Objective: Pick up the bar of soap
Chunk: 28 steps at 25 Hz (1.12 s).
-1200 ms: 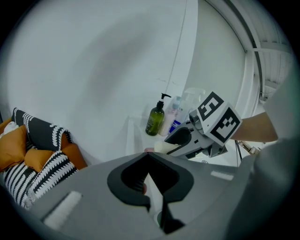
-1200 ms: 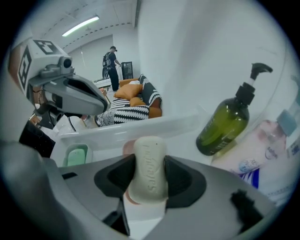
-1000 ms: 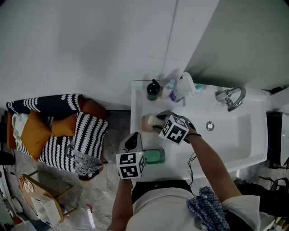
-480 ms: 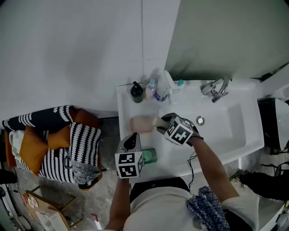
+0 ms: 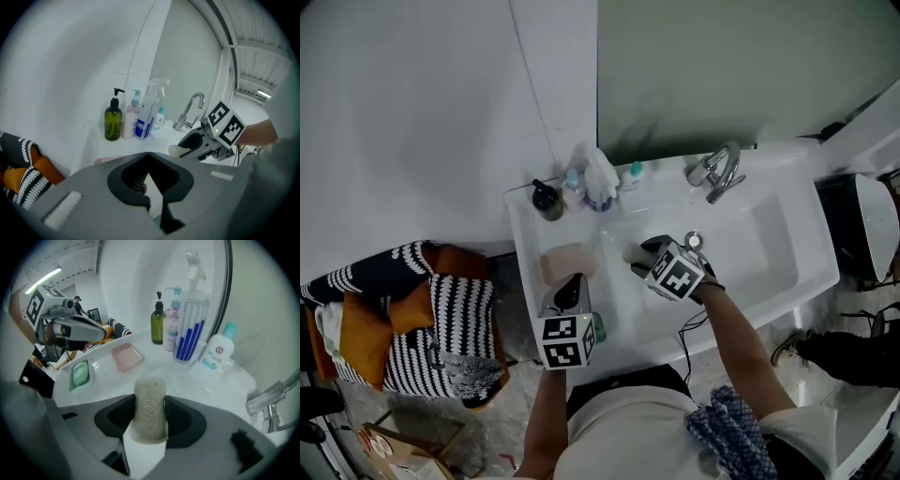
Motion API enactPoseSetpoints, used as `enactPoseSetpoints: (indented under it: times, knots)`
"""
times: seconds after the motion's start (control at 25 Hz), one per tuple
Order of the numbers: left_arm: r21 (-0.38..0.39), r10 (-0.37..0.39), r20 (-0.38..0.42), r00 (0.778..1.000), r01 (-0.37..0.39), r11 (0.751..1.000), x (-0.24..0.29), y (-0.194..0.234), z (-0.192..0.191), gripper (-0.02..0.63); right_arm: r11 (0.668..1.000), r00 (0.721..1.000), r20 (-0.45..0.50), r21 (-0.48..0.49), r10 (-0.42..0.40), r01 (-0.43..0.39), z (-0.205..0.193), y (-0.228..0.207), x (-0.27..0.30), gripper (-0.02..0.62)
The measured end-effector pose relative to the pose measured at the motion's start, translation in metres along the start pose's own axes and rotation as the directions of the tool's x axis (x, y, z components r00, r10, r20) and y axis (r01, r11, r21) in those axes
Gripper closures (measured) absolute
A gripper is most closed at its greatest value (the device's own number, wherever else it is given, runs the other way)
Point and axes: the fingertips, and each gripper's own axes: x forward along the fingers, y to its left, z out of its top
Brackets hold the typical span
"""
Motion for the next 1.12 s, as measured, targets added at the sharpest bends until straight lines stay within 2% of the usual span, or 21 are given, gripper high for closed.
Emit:
enactPoseSetpoints:
  times: [0.16,0.32,0.52,0.68,0.8,0.96,1.12]
  knots:
    - [0.012,-0.013,-0.012,1.0,0.013,1.0,0.011,-0.016,-0.003,0.598,0.999,1.0,-0.022,0.037,0.001,0.0,-0.024,-0.008,-0.001,0.383]
    - [-0.034,-0.015,-0.023,1.0,0.015,0.999,0.018,-0.024,-0.011,0.598,0.996,0.999,-0.031,0.086,0.014,-0.011,-0.043,-0.011,0.003,0.383]
    - [-0.027,-0.031,-0.024,0.999,0.03,0.999,0.022,-0.039,-0.013,0.598,0.997,0.997,-0.064,0.071,0.036,-0.032,-0.065,-0.011,0.013,0.383]
    - [-0.022,-0.032,-0.01,0.999,0.032,0.999,0.025,-0.049,-0.013,0.598,0.994,0.995,-0.075,0.096,0.061,-0.054,-0.083,-0.01,0.025,0.383]
    - [-0.015,-0.031,-0.029,0.999,0.03,0.999,0.028,-0.053,-0.018,0.598,0.991,0.993,-0.082,0.113,0.082,-0.072,-0.093,-0.009,0.034,0.383]
    - [-0.025,-0.074,-0.042,0.996,0.073,0.997,0.034,-0.061,-0.019,0.598,0.99,0.989,-0.114,0.106,0.1,-0.088,-0.107,-0.011,0.048,0.383]
    - [-0.03,-0.07,-0.047,0.996,0.068,0.997,0.037,-0.06,-0.018,0.598,0.988,0.985,-0.126,0.112,0.117,-0.103,-0.115,-0.012,0.06,0.383]
